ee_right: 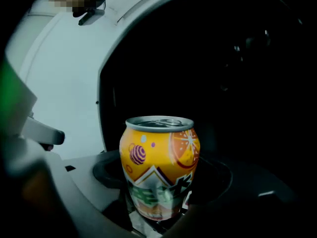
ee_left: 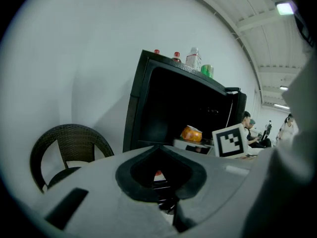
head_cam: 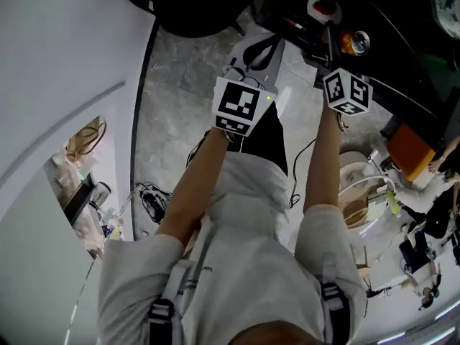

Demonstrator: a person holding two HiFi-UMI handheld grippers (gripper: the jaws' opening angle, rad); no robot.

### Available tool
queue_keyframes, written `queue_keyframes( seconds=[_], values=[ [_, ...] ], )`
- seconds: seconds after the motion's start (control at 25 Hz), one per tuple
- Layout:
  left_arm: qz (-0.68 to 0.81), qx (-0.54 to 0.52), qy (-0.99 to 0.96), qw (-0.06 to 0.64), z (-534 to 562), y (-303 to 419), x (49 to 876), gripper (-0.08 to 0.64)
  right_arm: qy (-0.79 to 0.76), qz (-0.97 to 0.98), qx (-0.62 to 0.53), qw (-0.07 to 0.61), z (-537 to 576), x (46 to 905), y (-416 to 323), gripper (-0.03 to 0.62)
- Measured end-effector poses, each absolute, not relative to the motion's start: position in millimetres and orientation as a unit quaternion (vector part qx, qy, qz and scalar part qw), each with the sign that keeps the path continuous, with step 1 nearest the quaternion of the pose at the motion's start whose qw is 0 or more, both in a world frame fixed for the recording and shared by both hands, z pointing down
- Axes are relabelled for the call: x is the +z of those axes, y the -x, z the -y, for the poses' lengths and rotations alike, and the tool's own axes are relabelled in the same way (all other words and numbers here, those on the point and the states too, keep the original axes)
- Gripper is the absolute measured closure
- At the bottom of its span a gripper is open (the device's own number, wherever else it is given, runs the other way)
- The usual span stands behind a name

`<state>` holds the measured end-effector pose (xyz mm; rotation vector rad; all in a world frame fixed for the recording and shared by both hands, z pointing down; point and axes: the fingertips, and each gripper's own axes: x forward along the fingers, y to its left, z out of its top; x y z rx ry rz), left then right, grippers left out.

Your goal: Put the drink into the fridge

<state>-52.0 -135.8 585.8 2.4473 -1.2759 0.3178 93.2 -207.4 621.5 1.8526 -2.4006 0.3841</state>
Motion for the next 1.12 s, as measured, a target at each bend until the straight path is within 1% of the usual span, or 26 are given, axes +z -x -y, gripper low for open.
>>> queue_keyframes(
  seconds=[0.2, 0.36, 0.64, 0.84, 1.12],
  values=[
    [0.447, 0.123, -0.869, 0.175, 149.7, 41.8, 607.5, 0.551, -0.590, 0.791, 0.140, 0.077, 248.2, 675.6, -84.2, 0.255],
    [0.449, 0.124, -0.870, 0.159, 169.2, 38.0, 621.4, 0.551, -0.582, 0.796, 0.144, 0.082, 275.5, 700.7, -71.4, 0.255],
    [0.458, 0.120, -0.868, 0.151, 187.2, 35.6, 634.9, 0.551, -0.584, 0.798, 0.118, 0.094, 304.8, 711.6, -51.8, 0.255],
    [0.462, 0.118, -0.865, 0.157, 193.5, 38.2, 643.5, 0.551, -0.594, 0.792, 0.080, 0.117, 316.6, 714.1, -41.8, 0.255],
    [0.472, 0.122, -0.859, 0.156, 197.9, 36.6, 642.6, 0.551, -0.611, 0.781, 0.077, 0.105, 328.8, 714.6, -37.8, 0.253]
  ],
)
